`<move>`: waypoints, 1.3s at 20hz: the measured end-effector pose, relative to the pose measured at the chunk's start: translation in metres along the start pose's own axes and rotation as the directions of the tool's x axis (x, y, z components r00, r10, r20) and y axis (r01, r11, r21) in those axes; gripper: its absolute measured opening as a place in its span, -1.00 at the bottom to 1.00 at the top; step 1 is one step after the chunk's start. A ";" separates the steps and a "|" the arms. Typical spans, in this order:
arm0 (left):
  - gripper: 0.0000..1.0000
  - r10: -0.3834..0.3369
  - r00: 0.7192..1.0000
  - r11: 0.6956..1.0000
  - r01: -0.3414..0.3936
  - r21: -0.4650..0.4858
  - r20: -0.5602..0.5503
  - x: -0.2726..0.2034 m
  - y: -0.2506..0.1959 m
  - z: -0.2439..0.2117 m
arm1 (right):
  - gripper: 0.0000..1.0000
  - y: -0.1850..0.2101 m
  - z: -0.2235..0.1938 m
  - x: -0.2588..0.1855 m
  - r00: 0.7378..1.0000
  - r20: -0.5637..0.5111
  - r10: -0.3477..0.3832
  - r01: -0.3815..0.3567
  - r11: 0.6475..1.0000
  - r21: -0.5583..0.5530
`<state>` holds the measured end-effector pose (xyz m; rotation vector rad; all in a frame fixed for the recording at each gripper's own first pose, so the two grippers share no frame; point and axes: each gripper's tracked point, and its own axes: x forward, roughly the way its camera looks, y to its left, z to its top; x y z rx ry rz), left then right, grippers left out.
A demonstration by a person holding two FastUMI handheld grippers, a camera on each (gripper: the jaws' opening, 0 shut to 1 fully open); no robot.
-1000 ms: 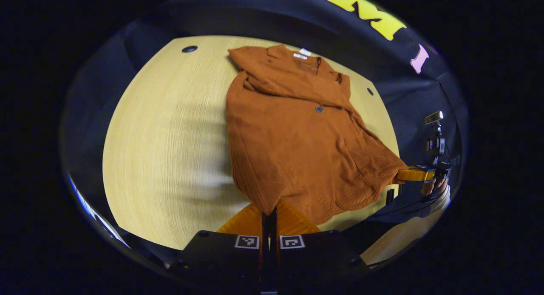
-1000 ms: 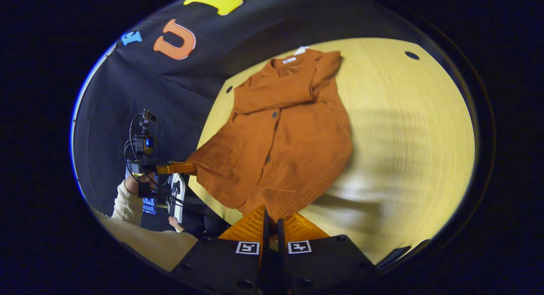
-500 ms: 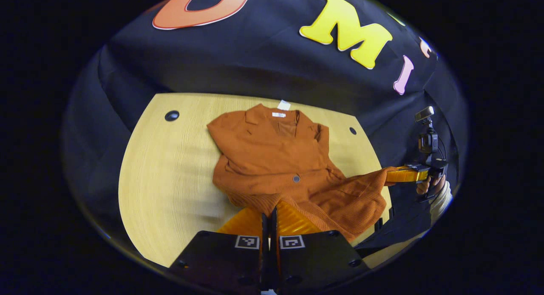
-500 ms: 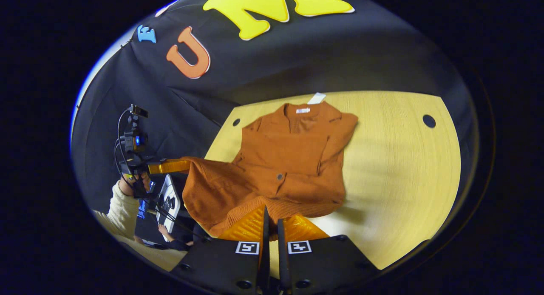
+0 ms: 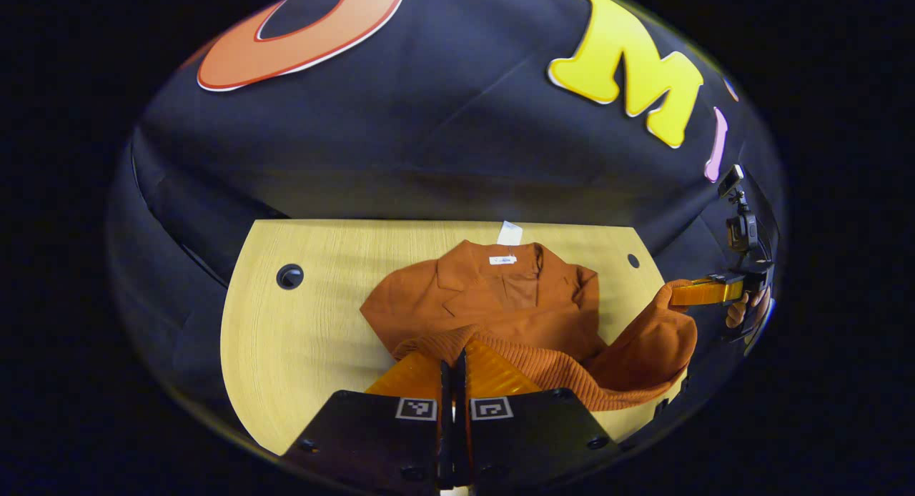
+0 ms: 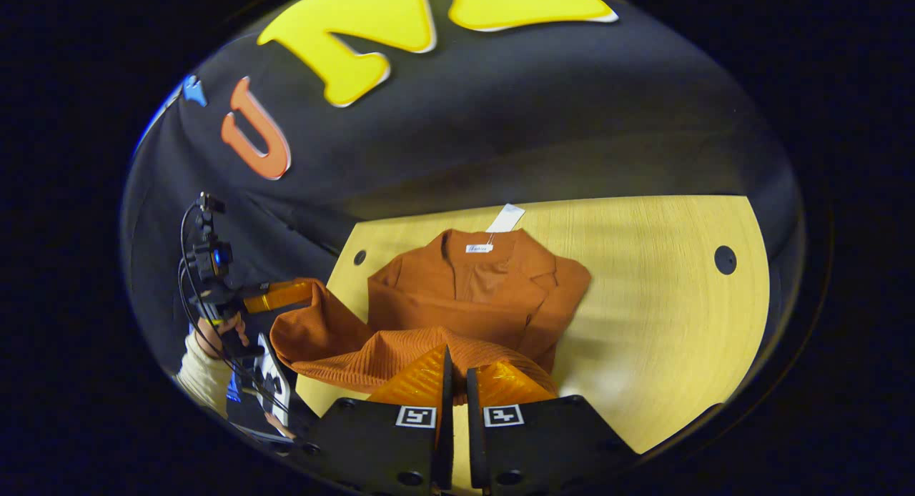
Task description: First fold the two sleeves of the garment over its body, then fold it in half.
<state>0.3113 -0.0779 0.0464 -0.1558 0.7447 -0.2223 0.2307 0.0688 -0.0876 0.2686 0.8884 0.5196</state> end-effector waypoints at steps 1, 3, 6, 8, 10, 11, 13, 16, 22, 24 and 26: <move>-0.94 0.007 1.000 1.000 -0.007 -0.005 -0.001 0.018 0.005 0.005 | -0.81 -0.007 0.007 0.017 1.000 0.009 -0.008 0.008 0.999 0.050; -0.94 0.029 1.000 1.000 -0.029 -0.007 -0.003 0.058 0.014 0.008 | -0.81 -0.031 0.014 0.053 0.997 0.011 -0.070 0.069 0.994 0.089; -0.93 0.065 0.998 0.997 -0.066 -0.028 -0.026 0.109 0.032 -0.004 | -0.80 -0.055 0.020 0.097 0.994 -0.006 -0.112 0.112 0.986 0.127; -0.94 0.065 0.997 0.995 -0.068 -0.071 -0.037 0.129 0.039 -0.013 | -0.80 -0.071 0.025 0.119 0.988 -0.002 -0.155 0.154 0.976 0.153; -0.94 0.070 0.997 0.992 -0.074 -0.106 -0.040 0.142 0.044 -0.020 | -0.81 -0.080 0.030 0.128 0.986 0.014 -0.165 0.159 0.965 0.210; -0.93 0.062 0.998 0.990 -0.066 -0.124 -0.031 0.144 0.046 -0.021 | -0.80 -0.087 0.031 0.127 0.983 0.021 -0.181 0.171 0.957 0.235; -0.94 0.052 0.998 0.987 -0.056 -0.148 -0.028 0.141 0.053 -0.023 | -0.80 -0.105 0.028 0.127 0.977 0.021 -0.211 0.196 0.937 0.288; -0.92 0.030 1.000 0.980 -0.028 -0.196 0.006 0.140 0.051 -0.016 | -0.81 -0.112 0.030 0.122 0.977 0.036 -0.212 0.188 0.922 0.340; -0.70 0.070 0.993 0.992 -0.059 -0.113 0.100 0.138 0.050 0.007 | -0.72 -0.089 0.037 0.115 0.976 0.086 -0.201 0.186 0.970 0.157; -0.19 0.070 0.989 0.992 -0.056 -0.113 0.131 0.140 0.042 0.019 | -0.68 -0.080 0.041 0.110 0.978 0.102 -0.184 0.170 0.976 0.133; 0.42 0.080 0.988 0.990 -0.064 -0.126 0.130 0.140 0.039 0.017 | -0.37 -0.074 0.047 0.108 0.979 0.118 -0.165 0.149 0.980 0.130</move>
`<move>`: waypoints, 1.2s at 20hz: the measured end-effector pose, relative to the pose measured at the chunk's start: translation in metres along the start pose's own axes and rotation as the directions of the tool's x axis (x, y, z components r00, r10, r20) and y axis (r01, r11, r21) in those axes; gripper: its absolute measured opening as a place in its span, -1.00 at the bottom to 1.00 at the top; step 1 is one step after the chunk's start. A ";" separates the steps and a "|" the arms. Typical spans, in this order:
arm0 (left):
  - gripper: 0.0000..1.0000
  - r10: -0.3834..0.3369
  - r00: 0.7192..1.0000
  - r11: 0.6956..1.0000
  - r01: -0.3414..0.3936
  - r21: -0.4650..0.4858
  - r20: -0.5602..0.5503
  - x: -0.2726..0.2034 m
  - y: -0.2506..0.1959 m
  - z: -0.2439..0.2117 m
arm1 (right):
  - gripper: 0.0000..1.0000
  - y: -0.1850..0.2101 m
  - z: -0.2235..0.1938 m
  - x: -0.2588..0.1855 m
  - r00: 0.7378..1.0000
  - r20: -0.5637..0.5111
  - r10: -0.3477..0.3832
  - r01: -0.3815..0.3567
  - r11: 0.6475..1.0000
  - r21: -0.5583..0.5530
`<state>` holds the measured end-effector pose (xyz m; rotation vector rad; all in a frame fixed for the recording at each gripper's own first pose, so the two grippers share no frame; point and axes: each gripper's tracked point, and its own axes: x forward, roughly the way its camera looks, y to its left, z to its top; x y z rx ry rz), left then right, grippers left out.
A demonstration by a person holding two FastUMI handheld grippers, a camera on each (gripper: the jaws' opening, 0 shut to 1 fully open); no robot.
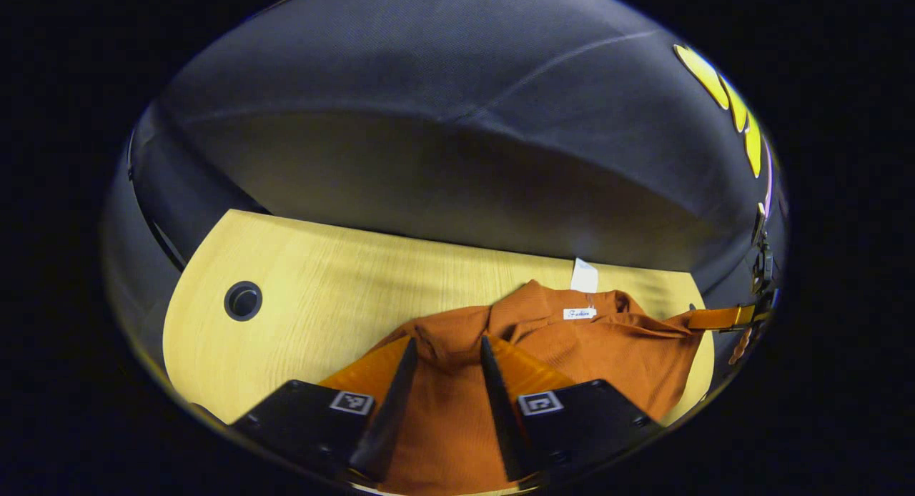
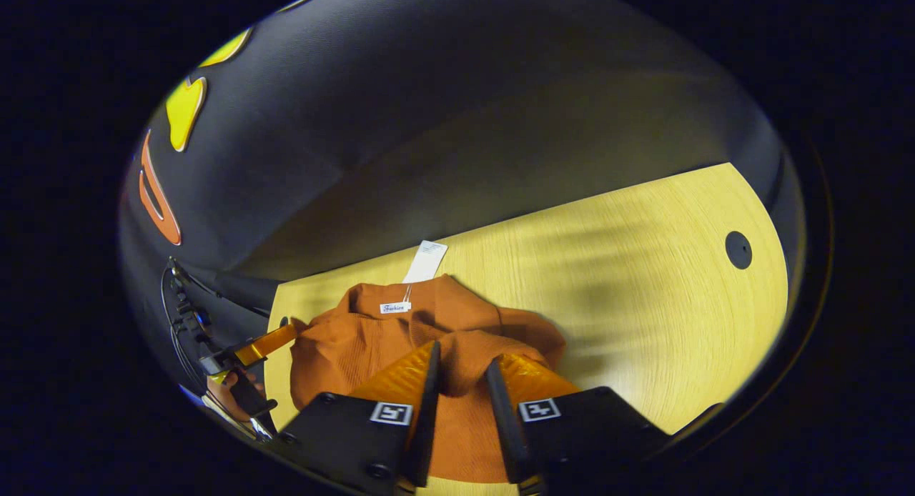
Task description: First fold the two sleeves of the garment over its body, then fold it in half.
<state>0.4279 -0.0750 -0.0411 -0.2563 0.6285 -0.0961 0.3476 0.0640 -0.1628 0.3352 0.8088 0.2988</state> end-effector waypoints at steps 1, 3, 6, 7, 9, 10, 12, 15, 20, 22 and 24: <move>0.73 0.023 1.000 1.000 -0.023 -0.002 -0.008 -0.001 0.005 -0.005 | -0.27 0.002 0.004 0.000 1.000 0.021 0.006 -0.007 1.000 0.005; 0.66 0.044 0.999 0.999 -0.044 -0.019 -0.014 -0.003 0.009 -0.007 | 0.34 -0.004 0.008 0.000 0.999 0.050 -0.017 0.017 1.000 0.005; 0.83 0.075 0.997 0.996 -0.075 -0.057 0.007 -0.005 0.004 -0.005 | 0.92 -0.013 0.015 -0.006 0.993 0.102 -0.053 0.056 0.998 -0.020; 0.99 0.089 0.996 0.994 -0.088 -0.065 0.010 -0.004 0.005 -0.005 | 0.92 -0.014 0.016 -0.008 0.991 0.116 -0.058 0.062 0.998 -0.026; 0.99 0.091 0.995 0.993 -0.087 -0.085 0.045 -0.015 0.002 -0.003 | 0.82 -0.012 0.021 -0.017 0.986 0.148 -0.077 0.084 0.996 -0.041; 0.99 0.097 0.993 0.992 -0.091 -0.084 0.073 -0.023 0.002 0.001 | 0.94 -0.011 0.025 -0.026 0.981 0.173 -0.083 0.094 0.994 -0.057; 0.99 0.100 0.987 0.993 -0.091 -0.074 0.130 -0.053 -0.003 0.010 | 0.95 0.002 0.030 -0.057 0.969 0.231 -0.085 0.111 0.988 -0.103; 0.99 0.112 0.966 0.994 -0.110 -0.020 0.231 -0.083 -0.031 0.015 | 0.95 0.027 0.034 -0.104 0.947 0.317 -0.059 0.128 0.971 -0.200; 0.99 0.097 0.927 0.988 -0.134 0.078 0.362 -0.135 -0.083 0.001 | 0.96 0.050 -0.017 -0.176 0.947 0.320 -0.031 0.167 0.898 -0.407; 0.98 0.095 0.908 0.981 -0.156 0.118 0.408 -0.149 -0.102 -0.013 | 0.90 0.057 -0.056 -0.198 0.957 0.290 -0.010 0.133 0.903 -0.409; 0.97 0.050 0.907 0.987 -0.109 0.119 0.417 -0.155 -0.128 -0.032 | 0.96 0.059 -0.091 -0.219 0.958 0.288 -0.001 0.121 0.909 -0.399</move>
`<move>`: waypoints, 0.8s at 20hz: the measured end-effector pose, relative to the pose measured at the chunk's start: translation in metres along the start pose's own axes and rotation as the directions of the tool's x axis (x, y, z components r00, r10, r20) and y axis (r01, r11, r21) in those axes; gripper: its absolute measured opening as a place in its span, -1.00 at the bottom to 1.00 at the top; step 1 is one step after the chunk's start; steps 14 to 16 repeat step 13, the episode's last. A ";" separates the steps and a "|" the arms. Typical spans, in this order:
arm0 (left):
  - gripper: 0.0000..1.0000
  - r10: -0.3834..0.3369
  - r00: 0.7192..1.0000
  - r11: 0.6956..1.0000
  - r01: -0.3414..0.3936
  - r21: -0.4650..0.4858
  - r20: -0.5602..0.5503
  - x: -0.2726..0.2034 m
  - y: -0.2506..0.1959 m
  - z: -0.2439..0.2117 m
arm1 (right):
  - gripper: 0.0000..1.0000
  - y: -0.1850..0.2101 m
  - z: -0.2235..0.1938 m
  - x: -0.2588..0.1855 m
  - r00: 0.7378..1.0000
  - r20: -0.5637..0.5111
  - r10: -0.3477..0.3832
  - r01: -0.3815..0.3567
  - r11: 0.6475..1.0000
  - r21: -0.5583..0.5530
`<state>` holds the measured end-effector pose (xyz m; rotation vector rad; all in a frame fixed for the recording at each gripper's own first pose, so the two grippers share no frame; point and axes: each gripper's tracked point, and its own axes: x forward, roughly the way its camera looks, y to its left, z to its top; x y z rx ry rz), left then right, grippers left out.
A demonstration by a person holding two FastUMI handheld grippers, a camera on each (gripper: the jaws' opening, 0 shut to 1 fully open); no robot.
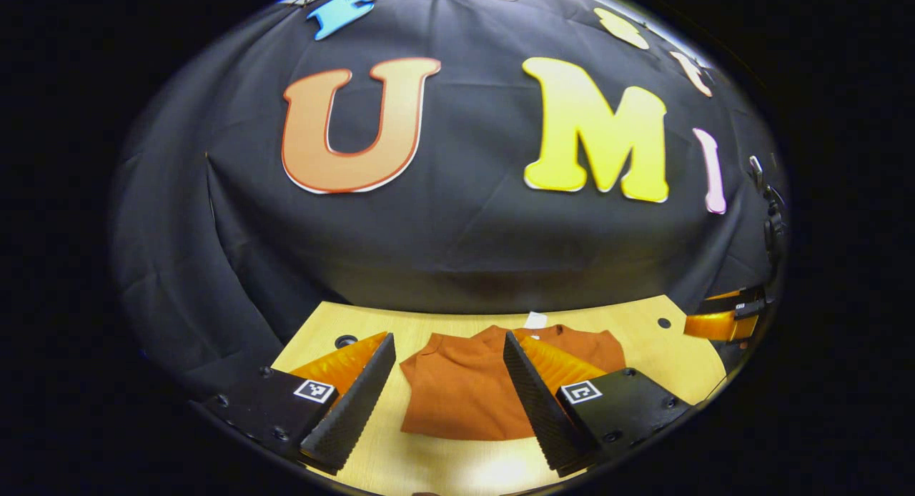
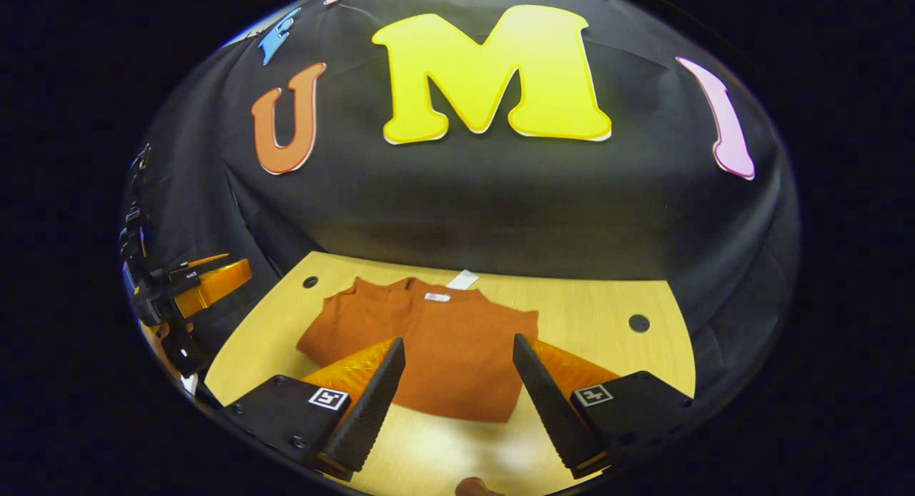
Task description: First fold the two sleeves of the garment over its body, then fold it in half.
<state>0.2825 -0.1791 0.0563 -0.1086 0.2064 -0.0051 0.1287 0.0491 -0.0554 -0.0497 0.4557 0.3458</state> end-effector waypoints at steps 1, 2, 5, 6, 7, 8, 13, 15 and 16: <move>0.96 -0.018 1.000 1.000 0.018 -0.017 -0.004 -0.011 -0.012 -0.007 | 0.97 0.001 -0.011 -0.015 1.000 0.008 -0.014 0.014 1.000 0.005; 0.97 -0.018 1.000 0.999 0.017 -0.030 -0.023 -0.020 -0.022 -0.015 | 0.89 0.004 -0.022 -0.029 1.000 0.011 -0.022 0.022 1.000 0.006; 0.98 -0.033 0.999 0.999 0.032 -0.030 -0.033 -0.059 -0.037 -0.038 | 0.96 0.018 -0.066 -0.062 1.000 -0.023 -0.001 -0.001 0.998 -0.067; 0.98 -0.033 0.999 0.999 0.033 -0.016 -0.036 -0.067 -0.040 -0.045 | 0.96 0.019 -0.079 -0.071 1.000 -0.030 -0.008 0.005 0.994 -0.110; 0.97 -0.037 0.998 0.999 0.037 -0.006 -0.042 -0.073 -0.042 -0.054 | 0.96 0.018 -0.093 -0.080 0.999 -0.043 -0.022 0.015 0.988 -0.154; 0.97 -0.039 0.998 0.999 0.039 -0.001 -0.049 -0.080 -0.044 -0.061 | 0.96 0.019 -0.103 -0.090 0.999 -0.041 -0.026 0.018 0.983 -0.184; 0.97 -0.033 0.997 0.998 0.029 -0.054 -0.067 -0.111 -0.046 -0.081 | 0.92 0.012 -0.087 -0.123 0.979 0.145 -0.145 0.174 0.962 -0.212; 0.97 -0.033 0.997 0.998 0.029 -0.054 -0.067 -0.111 -0.046 -0.081 | 0.92 0.012 -0.087 -0.123 0.979 0.145 -0.145 0.174 0.962 -0.212; 0.97 -0.033 0.997 0.998 0.029 -0.054 -0.067 -0.111 -0.046 -0.081 | 0.92 0.012 -0.087 -0.123 0.979 0.145 -0.145 0.174 0.962 -0.212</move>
